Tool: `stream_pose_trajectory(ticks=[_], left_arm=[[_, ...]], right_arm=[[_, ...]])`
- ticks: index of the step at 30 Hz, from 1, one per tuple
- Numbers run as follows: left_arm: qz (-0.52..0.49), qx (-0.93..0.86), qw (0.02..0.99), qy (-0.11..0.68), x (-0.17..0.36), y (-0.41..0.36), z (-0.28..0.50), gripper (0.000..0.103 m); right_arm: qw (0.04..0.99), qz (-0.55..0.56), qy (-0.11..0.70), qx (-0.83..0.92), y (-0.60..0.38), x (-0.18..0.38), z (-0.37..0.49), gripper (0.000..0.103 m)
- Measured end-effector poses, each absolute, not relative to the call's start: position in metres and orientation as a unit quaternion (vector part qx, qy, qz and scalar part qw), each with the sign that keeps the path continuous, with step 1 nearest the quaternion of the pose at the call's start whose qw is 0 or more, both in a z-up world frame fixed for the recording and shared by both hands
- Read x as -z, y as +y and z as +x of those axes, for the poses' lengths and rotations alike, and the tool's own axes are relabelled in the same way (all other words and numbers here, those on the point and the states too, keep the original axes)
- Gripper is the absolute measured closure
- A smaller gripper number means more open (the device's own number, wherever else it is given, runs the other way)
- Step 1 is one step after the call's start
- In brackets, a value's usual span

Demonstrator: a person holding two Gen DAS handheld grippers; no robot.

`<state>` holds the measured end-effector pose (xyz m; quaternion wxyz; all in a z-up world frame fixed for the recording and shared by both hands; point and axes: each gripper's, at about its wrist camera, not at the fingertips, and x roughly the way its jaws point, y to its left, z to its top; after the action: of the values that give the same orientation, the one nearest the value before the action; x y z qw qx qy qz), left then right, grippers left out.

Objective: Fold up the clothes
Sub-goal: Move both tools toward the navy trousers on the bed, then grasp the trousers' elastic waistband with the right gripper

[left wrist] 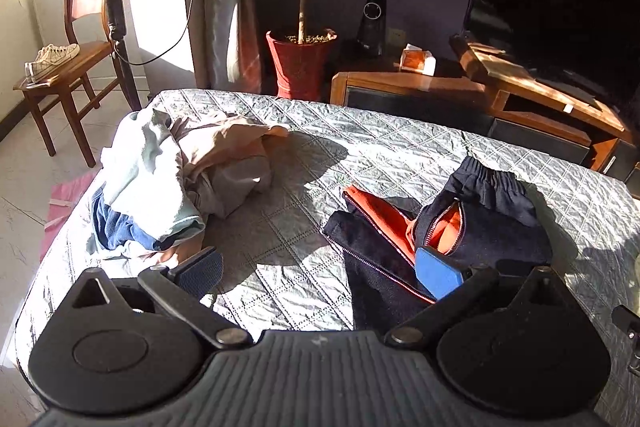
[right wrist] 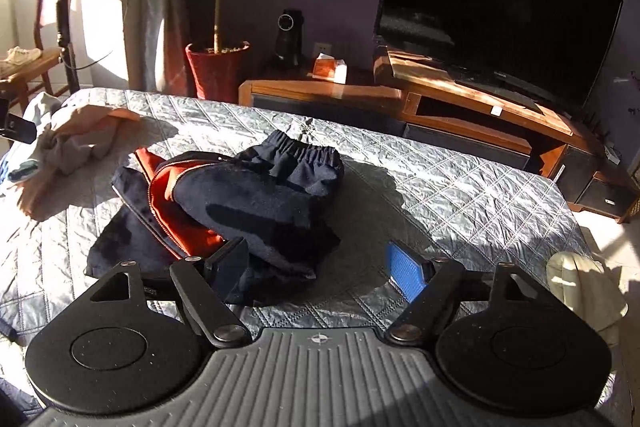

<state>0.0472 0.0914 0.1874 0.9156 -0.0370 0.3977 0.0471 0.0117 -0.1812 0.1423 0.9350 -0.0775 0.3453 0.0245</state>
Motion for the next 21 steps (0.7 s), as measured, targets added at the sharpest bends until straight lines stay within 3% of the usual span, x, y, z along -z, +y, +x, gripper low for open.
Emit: stream_pose_trajectory(ticks=[5,10,12,13,14,15,17,21], left_arm=[[-0.042,-0.058,0.902,0.425,-0.154,0.090,0.068,0.003],[-0.107,-0.060,0.898,0.423,-0.148,0.101,0.079,0.001],[-0.129,-0.067,0.888,0.436,-0.141,0.107,0.083,0.001],[-0.139,-0.068,0.883,0.443,-0.137,0.109,0.085,0.001],[-0.142,-0.070,0.880,0.449,-0.133,0.110,0.086,0.001],[-0.138,-0.072,0.879,0.450,-0.132,0.110,0.087,0.002],[-0.126,-0.077,0.882,0.447,-0.132,0.108,0.087,0.001],[-0.118,-0.087,0.887,0.438,-0.135,0.106,0.087,0.001]], right_arm=[[0.919,-0.157,0.359,-0.051,-0.150,-0.097,0.069,0.022],[0.896,-0.155,0.416,-0.034,-0.152,-0.054,0.125,0.019],[0.889,-0.091,0.448,-0.034,-0.168,-0.039,0.145,0.021],[0.883,-0.025,0.466,-0.051,-0.182,-0.033,0.152,0.037],[0.877,0.039,0.475,-0.062,-0.194,-0.030,0.155,0.069],[0.868,0.101,0.481,-0.071,-0.207,-0.027,0.158,0.080],[0.880,0.149,0.449,-0.045,-0.225,-0.034,0.152,0.092],[0.908,0.139,0.386,0.089,-0.261,-0.058,0.124,0.092]])
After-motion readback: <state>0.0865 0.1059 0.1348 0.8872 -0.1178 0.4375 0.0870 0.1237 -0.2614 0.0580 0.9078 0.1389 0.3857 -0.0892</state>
